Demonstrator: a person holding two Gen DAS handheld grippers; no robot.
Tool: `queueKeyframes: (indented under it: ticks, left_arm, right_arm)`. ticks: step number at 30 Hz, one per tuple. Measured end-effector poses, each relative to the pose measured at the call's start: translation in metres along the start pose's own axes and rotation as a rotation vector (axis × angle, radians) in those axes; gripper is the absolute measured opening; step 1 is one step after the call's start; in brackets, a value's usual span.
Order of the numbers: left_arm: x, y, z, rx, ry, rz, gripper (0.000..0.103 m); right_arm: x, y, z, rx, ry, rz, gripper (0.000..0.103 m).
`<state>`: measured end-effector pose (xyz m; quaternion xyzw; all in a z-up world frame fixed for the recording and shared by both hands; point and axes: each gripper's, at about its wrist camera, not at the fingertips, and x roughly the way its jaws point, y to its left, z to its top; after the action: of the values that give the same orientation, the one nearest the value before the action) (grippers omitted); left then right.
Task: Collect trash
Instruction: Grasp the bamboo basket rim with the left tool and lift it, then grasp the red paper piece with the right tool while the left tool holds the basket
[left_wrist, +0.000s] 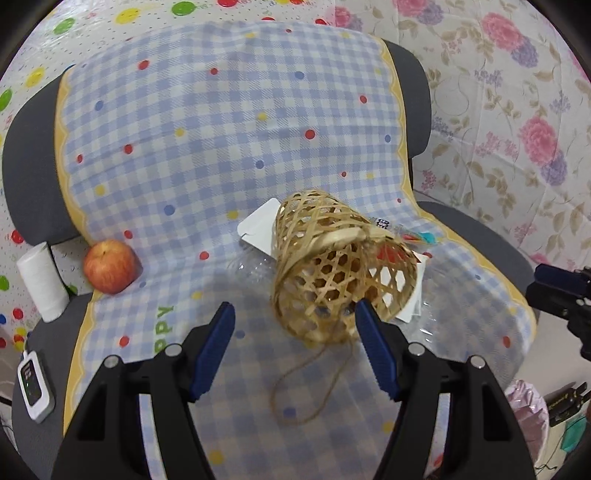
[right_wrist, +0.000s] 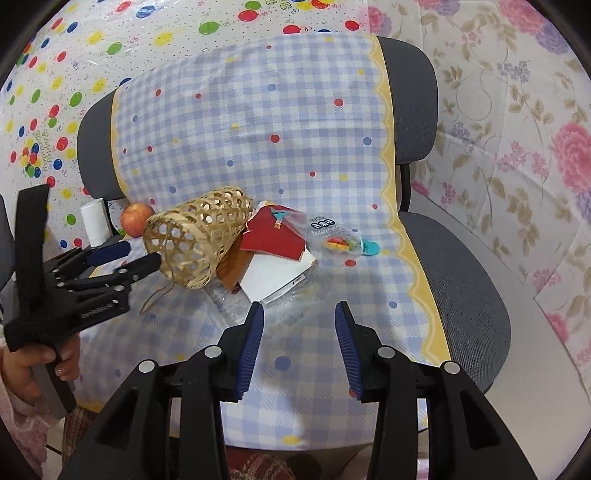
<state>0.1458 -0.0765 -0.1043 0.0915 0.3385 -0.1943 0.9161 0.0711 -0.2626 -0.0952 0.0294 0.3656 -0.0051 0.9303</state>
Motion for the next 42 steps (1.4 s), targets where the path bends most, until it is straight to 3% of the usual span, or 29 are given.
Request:
queueKeyframes:
  ticks: [6,7,9,13,15,18,24,28,37,42]
  left_arm:
    - [0.022,0.001,0.008,0.008,-0.002,-0.001,0.062]
    - [0.024,0.005,0.01,0.002,0.0,-0.01,0.045]
    - [0.032,0.01,0.014,0.012,0.018,-0.023,0.026]
    - [0.04,0.009,0.021,0.057,0.014,0.022,0.003]
    - [0.033,0.012,0.023,0.026,-0.001,0.034,0.003]
    - [0.018,0.024,0.021,-0.037,-0.038,0.051,0.003]
    - [-0.016,0.055,0.013,-0.171,-0.088,0.043,0.003]
    - [-0.026,0.067,0.003,-0.187,-0.089,0.074,0.003]
    - [-0.023,0.089,-0.012,-0.253,-0.062,0.093,0.003]
    - [-0.022,0.092,-0.014,-0.257,-0.056,0.108,0.003]
  right_arm:
    - [0.013,-0.002,0.007,0.0,0.016,0.011,0.042]
    - [0.014,-0.002,0.008,0.002,0.016,0.007,0.042]
    - [0.019,-0.003,0.008,0.015,0.022,0.003,0.042]
    - [0.029,0.003,0.011,0.009,0.026,0.015,0.042]
    - [0.035,0.007,0.013,-0.01,0.03,0.009,0.042]
    - [0.046,0.011,0.014,-0.038,0.046,0.0,0.056]
    - [0.069,0.026,0.019,-0.15,0.055,-0.038,0.056]
    - [0.09,0.036,0.024,-0.236,0.076,-0.066,0.047]
    - [0.129,0.067,0.033,-0.428,0.096,-0.148,0.041]
    - [0.143,0.081,0.036,-0.489,0.085,-0.169,0.022]
